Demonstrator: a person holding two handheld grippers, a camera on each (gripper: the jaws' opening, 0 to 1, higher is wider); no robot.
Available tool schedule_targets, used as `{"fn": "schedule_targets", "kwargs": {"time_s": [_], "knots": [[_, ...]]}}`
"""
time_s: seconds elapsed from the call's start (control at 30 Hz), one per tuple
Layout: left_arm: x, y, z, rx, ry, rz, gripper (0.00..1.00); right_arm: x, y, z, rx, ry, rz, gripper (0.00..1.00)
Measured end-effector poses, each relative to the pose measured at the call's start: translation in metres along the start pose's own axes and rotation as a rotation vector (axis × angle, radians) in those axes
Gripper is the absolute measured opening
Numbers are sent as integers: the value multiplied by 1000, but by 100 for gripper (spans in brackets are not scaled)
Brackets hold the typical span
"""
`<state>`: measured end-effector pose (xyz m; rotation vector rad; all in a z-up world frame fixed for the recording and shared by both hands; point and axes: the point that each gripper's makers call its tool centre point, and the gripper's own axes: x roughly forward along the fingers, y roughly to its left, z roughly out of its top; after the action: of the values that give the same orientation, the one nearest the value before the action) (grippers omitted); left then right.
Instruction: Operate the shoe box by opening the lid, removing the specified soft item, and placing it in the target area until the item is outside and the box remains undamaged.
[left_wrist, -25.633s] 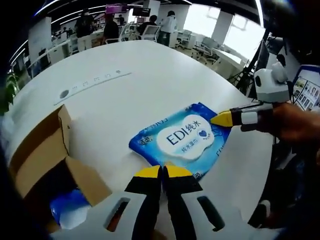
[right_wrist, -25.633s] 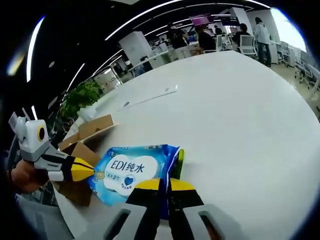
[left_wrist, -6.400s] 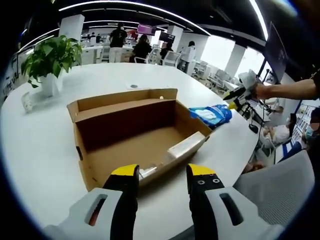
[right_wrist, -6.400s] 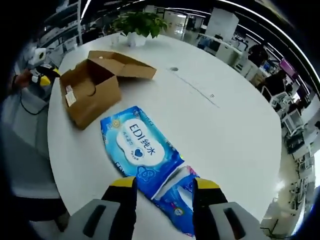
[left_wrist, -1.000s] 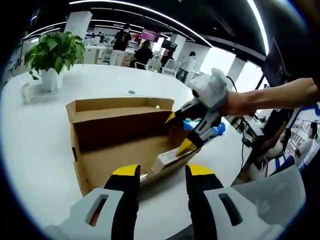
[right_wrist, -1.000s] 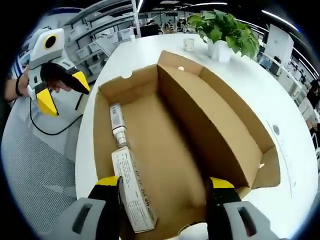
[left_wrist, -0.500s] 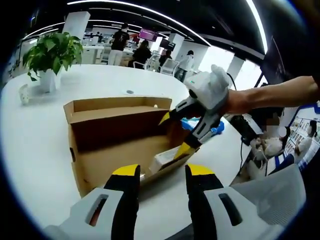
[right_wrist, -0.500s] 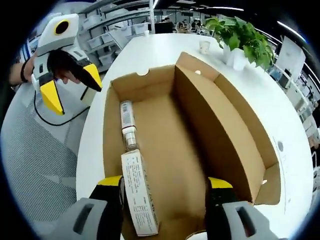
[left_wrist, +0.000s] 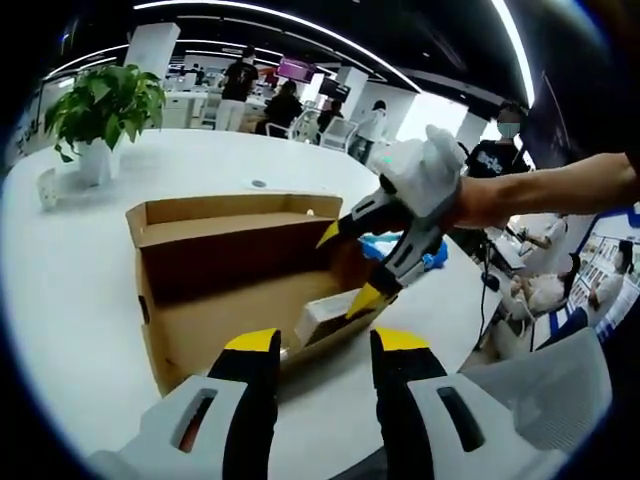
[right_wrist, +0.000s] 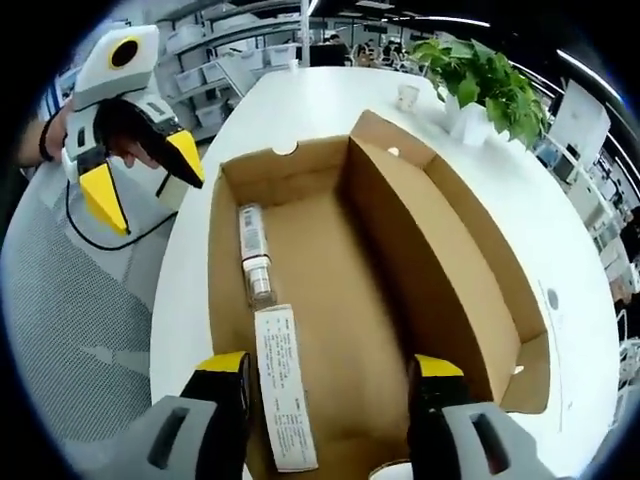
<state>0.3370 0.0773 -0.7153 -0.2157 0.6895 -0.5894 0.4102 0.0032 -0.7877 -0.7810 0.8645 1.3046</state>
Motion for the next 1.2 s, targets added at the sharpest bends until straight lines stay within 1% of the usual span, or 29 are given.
{"fn": "schedule_targets", "kwargs": {"time_s": [0.03,0.1,0.3,0.4,0.47,0.57,0.7,0.77,0.8,0.9,0.93,0.97,1.1,1.13,1.2], "knots": [[0,0,0,2,1,-1,36,1,-1,-1,-8,6,-5,61],[1,0,-1,5,4,-2,36,5,-2,-5,-39,40,-17,58],[0,2,-1,0,3,2,36,11,-5,-8,-46,69,-24,54],[0,2,0,-1,1,2,36,16,-6,-11,-24,88,-29,53],[0,2,0,-1,1,1,36,20,-5,-14,-27,102,-29,50],[1,2,-1,3,4,2,36,25,0,-17,-47,133,-29,44],[1,1,-1,2,5,0,36,32,7,-21,-79,171,-18,34],[1,2,-1,3,6,2,36,35,10,-23,-78,187,-11,29],[1,2,-1,3,7,2,36,36,12,-25,-77,200,5,27],[0,2,-2,1,8,4,35,35,13,-26,-59,209,14,20],[1,2,-2,-1,10,2,35,35,17,-26,-49,207,35,17],[2,2,-2,-1,10,1,35,36,17,-26,-75,208,23,17],[2,1,-4,3,15,0,35,35,18,-26,-85,219,16,17],[2,1,-4,3,16,0,35,34,18,-26,-80,216,14,17],[1,1,-4,3,16,0,35,33,17,-25,-44,201,13,17]]}}
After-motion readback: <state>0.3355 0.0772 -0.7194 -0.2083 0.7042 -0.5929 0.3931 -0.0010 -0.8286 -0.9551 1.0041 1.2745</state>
